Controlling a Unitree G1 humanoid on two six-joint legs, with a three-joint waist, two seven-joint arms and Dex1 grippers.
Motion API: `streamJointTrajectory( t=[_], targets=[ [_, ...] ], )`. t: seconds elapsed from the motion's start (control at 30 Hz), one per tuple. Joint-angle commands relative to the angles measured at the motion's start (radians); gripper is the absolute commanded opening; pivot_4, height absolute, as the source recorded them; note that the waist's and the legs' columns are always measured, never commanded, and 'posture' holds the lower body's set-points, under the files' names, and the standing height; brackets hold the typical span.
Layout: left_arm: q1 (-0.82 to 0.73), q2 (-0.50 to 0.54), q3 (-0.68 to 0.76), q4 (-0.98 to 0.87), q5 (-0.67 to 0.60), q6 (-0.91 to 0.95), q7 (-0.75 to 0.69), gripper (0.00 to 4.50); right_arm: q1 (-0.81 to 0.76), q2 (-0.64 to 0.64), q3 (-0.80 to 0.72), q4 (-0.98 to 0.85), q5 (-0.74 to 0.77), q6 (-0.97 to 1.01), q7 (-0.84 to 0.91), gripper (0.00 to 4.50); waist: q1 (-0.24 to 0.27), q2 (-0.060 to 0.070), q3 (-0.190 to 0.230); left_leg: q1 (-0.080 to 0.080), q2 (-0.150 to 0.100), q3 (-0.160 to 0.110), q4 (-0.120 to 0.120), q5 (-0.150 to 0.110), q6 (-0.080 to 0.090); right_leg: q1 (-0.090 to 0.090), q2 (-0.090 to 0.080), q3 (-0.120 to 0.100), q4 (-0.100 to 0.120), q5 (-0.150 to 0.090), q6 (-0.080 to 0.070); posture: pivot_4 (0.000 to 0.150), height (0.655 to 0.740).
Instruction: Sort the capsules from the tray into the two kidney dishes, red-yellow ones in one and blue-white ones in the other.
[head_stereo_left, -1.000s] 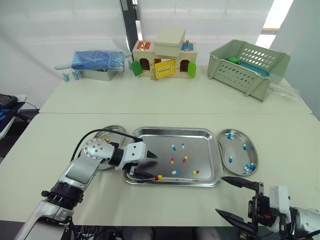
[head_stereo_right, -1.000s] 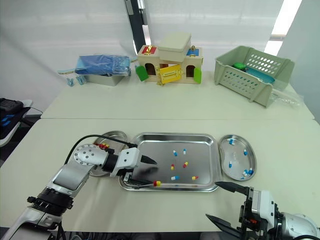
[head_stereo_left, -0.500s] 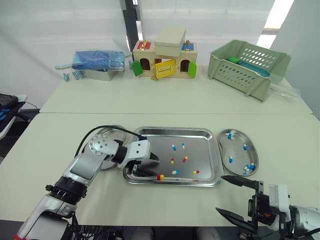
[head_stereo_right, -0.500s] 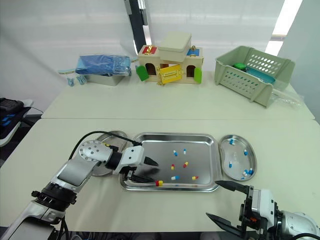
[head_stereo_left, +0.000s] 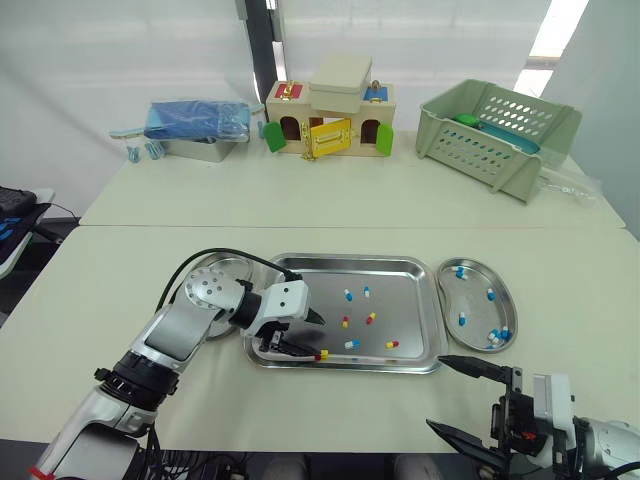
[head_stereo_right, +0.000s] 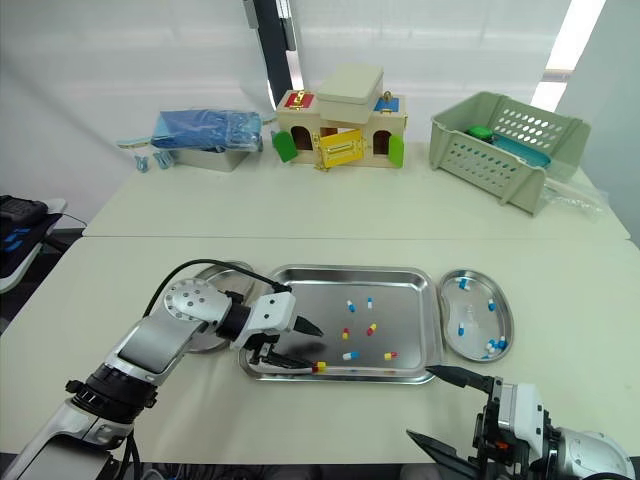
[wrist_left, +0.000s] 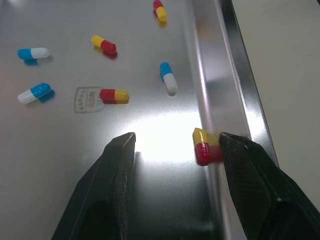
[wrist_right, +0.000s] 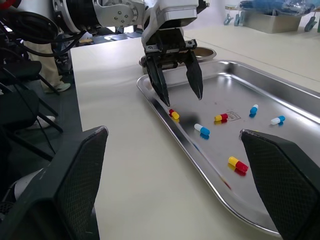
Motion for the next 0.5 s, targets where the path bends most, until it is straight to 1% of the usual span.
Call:
streamJointTrajectory(
  t=[0.03, 0.5],
  targets=[
    [0.007, 0.007, -0.015, -0.027, 0.030, -0.021, 0.018, 2.68, 0.001, 0.004, 0.002, -0.006, -0.002, -0.026, 0.000, 4.50, 0.000, 0.000, 0.000, 0.000, 0.000, 0.000, 0.000, 0.000, 0.000, 0.000, 0.000, 0.000, 0.000, 0.000, 0.000, 0.150, 0.7400],
    [0.005, -0.018, -0.046, 0.006, 0.092, -0.067, 0.049, 2.68, 0.004, 0.002, 0.007, -0.017, -0.006, -0.026, -0.016, 4.50, 0.000, 0.000, 0.000, 0.000, 0.000, 0.000, 0.000, 0.000, 0.000, 0.000, 0.000, 0.000, 0.000, 0.000, 0.000, 0.150, 0.7400]
  ],
)
